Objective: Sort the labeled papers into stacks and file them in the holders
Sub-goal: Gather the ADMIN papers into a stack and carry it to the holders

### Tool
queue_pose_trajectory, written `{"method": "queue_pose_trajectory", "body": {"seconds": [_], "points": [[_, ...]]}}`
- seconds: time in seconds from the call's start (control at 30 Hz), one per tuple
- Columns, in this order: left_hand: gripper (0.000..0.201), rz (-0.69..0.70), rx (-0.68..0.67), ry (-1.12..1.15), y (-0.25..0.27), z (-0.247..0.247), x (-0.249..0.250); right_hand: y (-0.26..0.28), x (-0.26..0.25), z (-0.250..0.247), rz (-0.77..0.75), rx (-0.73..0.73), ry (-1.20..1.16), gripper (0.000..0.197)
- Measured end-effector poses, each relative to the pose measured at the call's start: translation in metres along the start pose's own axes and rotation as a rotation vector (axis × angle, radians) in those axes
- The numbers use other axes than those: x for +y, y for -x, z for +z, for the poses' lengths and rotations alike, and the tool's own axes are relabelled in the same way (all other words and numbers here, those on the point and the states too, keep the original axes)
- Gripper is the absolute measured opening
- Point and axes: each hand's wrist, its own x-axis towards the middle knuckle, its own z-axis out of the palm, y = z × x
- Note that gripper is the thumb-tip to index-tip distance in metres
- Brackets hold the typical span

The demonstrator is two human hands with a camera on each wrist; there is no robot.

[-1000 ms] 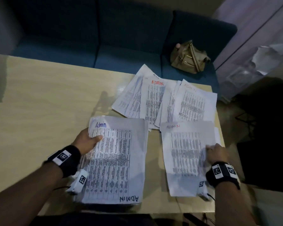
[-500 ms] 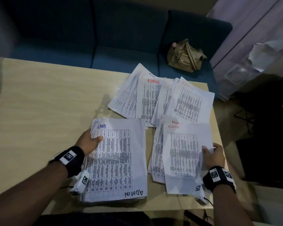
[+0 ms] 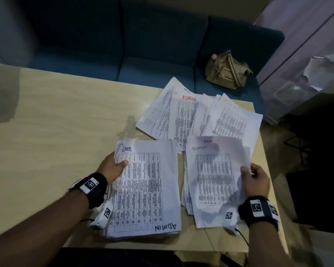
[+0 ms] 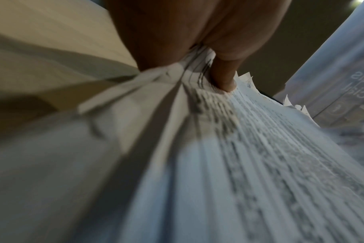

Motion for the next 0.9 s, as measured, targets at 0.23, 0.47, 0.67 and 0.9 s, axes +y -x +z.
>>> {"method": "queue_pose_trajectory", "body": {"seconds": [0.23, 0.47, 0.67, 0.9], "points": [[0.038, -0.024, 0.026, 0.106, 0.003, -0.001, 0.004, 0.005, -0.074, -0.021, -0.251, 0.035, -0.292, 0.022], [0.034, -0.021, 0.064, 0.141, -0.001, 0.000, 0.006, 0.049, -0.094, 0.075, -0.082, -0.276, -0.164, 0.039], [0.023, 0.073, 0.057, 0.380, 0.005, -0.004, 0.006, 0.099, -0.062, 0.131, -0.002, -0.471, 0.040, 0.044], [0.083, 0.202, 0.003, 0.226, -0.006, -0.007, 0.000, 0.093, -0.060, 0.142, -0.073, -0.587, 0.150, 0.064]]}}
